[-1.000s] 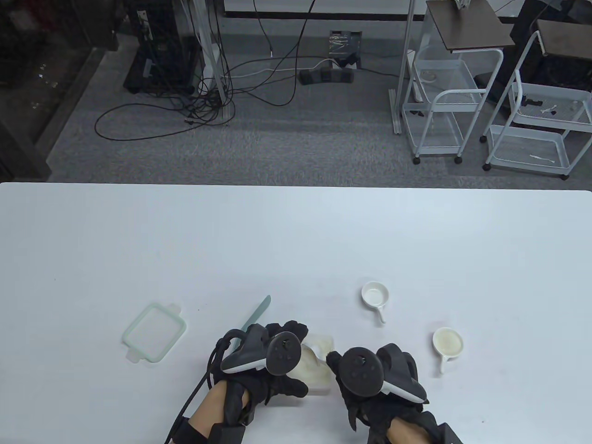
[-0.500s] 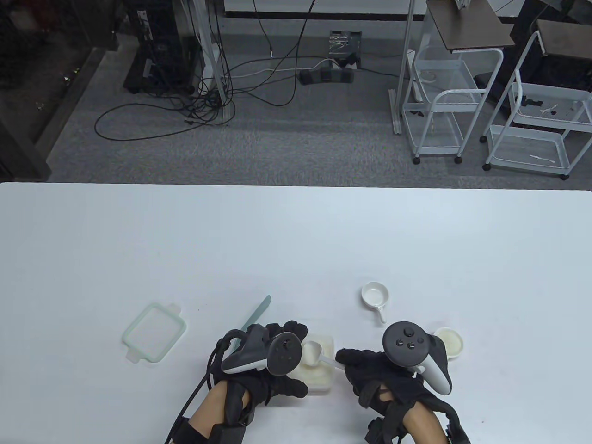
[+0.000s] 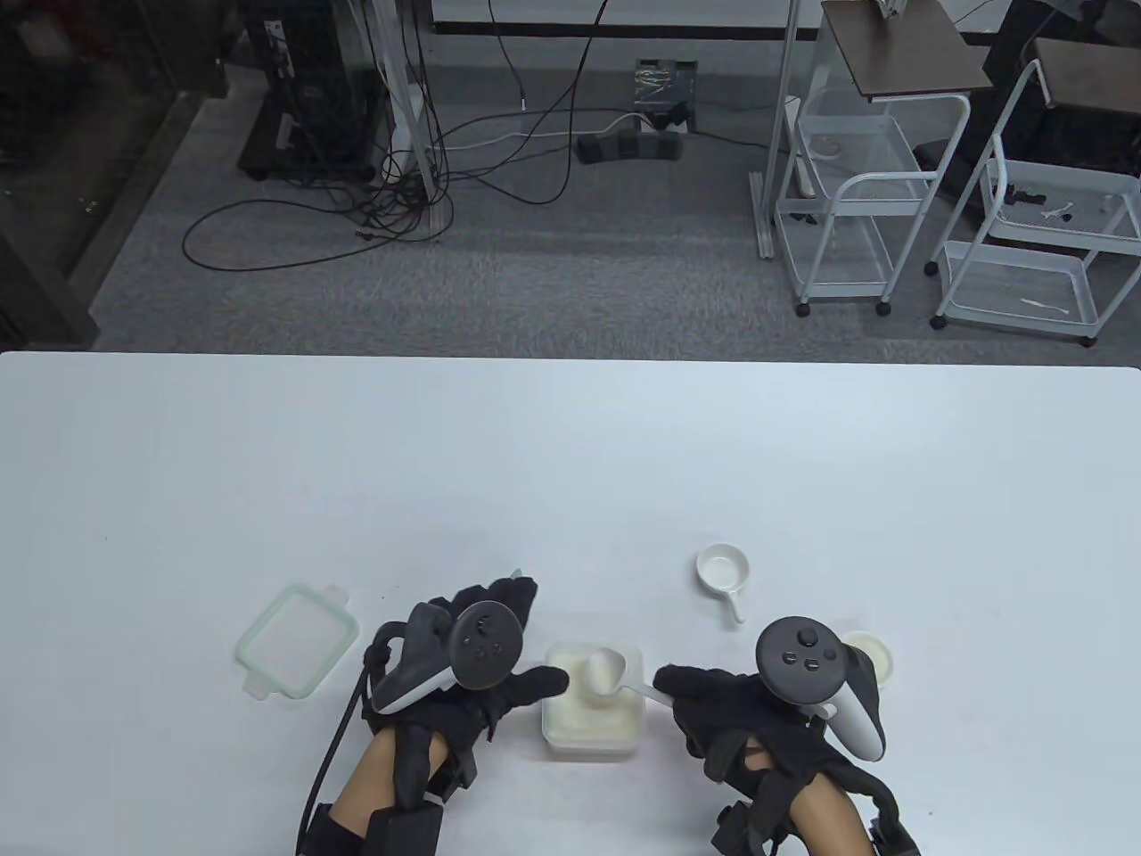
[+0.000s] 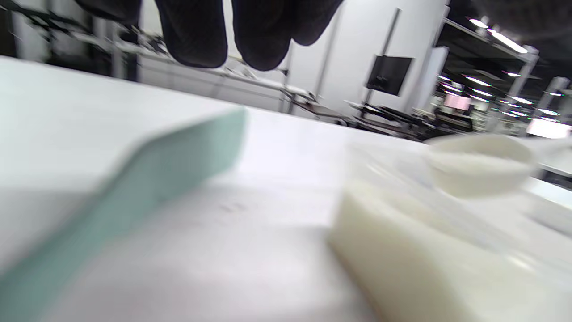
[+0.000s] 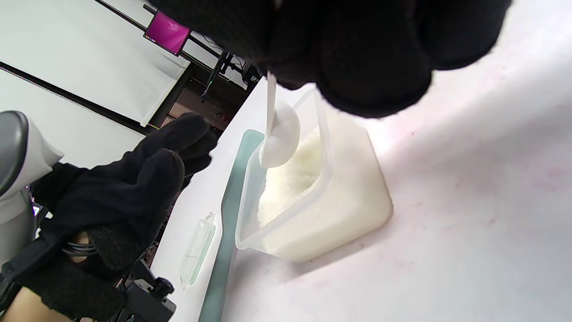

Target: Scoop white sugar with coffee spoon and level it off using dessert spatula

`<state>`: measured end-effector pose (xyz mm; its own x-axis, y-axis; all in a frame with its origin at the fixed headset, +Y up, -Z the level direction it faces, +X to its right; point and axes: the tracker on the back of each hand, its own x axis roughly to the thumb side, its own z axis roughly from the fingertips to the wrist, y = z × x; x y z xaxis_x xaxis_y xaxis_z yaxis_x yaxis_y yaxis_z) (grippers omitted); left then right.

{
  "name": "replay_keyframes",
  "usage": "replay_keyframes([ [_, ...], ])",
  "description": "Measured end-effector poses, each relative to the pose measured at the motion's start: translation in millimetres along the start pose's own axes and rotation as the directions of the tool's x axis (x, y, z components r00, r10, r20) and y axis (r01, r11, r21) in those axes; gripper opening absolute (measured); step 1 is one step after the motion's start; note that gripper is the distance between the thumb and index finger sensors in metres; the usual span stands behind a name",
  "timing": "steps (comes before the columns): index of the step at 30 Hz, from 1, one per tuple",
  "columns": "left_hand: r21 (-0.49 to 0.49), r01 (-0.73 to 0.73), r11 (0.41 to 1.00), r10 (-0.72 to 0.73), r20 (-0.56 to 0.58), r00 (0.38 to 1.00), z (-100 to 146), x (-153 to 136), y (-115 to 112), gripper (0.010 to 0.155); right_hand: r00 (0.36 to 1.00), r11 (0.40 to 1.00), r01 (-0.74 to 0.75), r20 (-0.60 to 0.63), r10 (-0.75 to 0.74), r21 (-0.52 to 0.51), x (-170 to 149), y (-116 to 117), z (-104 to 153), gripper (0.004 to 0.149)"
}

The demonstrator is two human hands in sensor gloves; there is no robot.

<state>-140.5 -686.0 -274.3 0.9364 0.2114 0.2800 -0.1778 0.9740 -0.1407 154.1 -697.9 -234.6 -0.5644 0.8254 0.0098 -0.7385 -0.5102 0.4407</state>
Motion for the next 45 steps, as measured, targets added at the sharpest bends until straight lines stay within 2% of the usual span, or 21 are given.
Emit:
replay_keyframes([
  [1,0.023,0.045,0.999,-0.043,-0.065,0.997,1,-8,4,0.098,1.0,1.0,0.002,0.004,-0.002,-0.002,0,-1,0,0.045],
  [3,0.004,0.104,0.995,-0.102,-0.155,0.983,1,-18,6,0.096,1.0,1.0,0.013,0.008,-0.013,-0.002,1,-2,1,0.046],
  [7,-0.139,0.176,0.974,-0.212,-0.305,0.928,-3,-34,-3,0.087,1.0,1.0,0.02,0.015,-0.02,-0.007,1,-3,1,0.046],
  [13,-0.37,0.245,0.896,-0.378,-0.348,0.858,-8,-30,-21,0.084,1.0,1.0,0.022,0.015,-0.022,-0.007,1,-4,2,0.045],
  [21,-0.448,0.27,0.852,-0.433,-0.316,0.844,-10,-20,-36,0.069,1.0,1.0,0.013,0.008,-0.013,-0.002,1,-3,2,0.046],
  [25,-0.47,0.24,0.849,-0.415,-0.314,0.854,-11,-24,-41,0.066,1.0,1.0,0.013,0.005,-0.013,0.003,1,-2,2,0.046],
  [39,-0.438,0.223,0.871,-0.394,-0.35,0.85,-10,-26,-39,0.055,1.0,1.0,0.019,-0.001,-0.019,0.01,1,-1,1,0.046],
  [42,-0.402,0.217,0.89,-0.368,-0.351,0.861,-9,-25,-33,0.054,1.0,1.0,0.023,0.0,-0.023,0.012,1,-1,1,0.046],
  [45,-0.348,0.154,0.925,-0.278,-0.341,0.898,-5,-20,-19,0.054,1.0,1.0,0.027,0.003,-0.027,0.016,1,-2,1,0.046],
])
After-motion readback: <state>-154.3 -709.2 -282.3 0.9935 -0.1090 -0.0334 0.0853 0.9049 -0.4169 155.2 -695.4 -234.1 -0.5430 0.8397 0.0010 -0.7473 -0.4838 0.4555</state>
